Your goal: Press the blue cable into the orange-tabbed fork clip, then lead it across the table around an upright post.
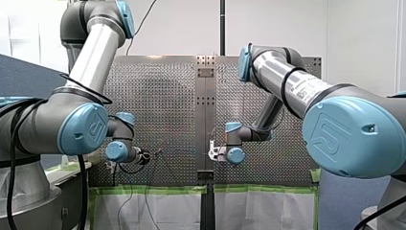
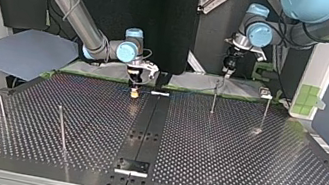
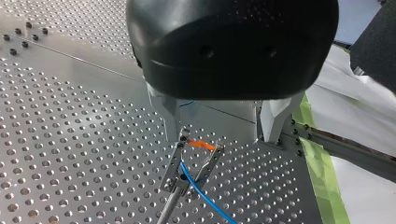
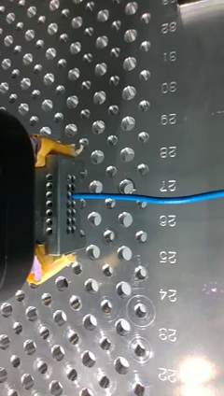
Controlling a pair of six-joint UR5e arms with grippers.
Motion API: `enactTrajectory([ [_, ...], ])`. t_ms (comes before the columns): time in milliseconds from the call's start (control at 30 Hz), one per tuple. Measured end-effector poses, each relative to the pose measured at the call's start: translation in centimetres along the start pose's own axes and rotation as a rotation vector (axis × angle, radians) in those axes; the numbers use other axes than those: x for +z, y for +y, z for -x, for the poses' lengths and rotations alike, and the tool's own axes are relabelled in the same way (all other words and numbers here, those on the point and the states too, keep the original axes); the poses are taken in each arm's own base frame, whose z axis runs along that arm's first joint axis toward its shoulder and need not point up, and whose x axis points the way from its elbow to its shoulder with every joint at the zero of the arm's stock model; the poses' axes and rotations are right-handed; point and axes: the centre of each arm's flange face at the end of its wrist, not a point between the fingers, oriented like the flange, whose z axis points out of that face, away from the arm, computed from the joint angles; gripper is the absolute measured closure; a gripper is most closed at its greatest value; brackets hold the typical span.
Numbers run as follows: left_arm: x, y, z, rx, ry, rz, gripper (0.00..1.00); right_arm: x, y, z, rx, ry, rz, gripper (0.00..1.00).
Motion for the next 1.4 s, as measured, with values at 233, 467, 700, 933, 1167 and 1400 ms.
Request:
enactTrajectory([
  [233, 0.0, 0.0, 0.0, 0.004, -0.001, 0.000, 0.15, 0.0, 0.1, 0.0, 0.000, 0.000, 0.001, 1.00],
  [467, 0.1, -0.3, 0.1, 0.021, -0.009, -0.013, 0.10, 0.0, 0.1, 0.0, -0.002, -0.002, 0.002, 1.00],
  [700, 0.6, -1.6, 0.5, 0.057, -0.033, -0.074, 0.10, 0.0, 0.1, 0.1, -0.002, -0.002, 0.003, 1.00],
  [933, 1.2, -3.2, 0.8, 0.033, -0.051, -0.100, 0.10, 0.0, 0.1, 0.2, -0.001, -0.003, 0.002, 1.00],
  [1167, 2.5, -5.4, 1.8, 0.007, -0.085, -0.109, 0.10, 0.0, 0.1, 0.4, 0.000, -0.007, 0.002, 1.00],
  [1400, 3.2, -7.7, 2.5, -0.001, -0.111, -0.111, 0.07, 0.0, 0.2, 0.5, -0.002, -0.009, 0.002, 1.00],
])
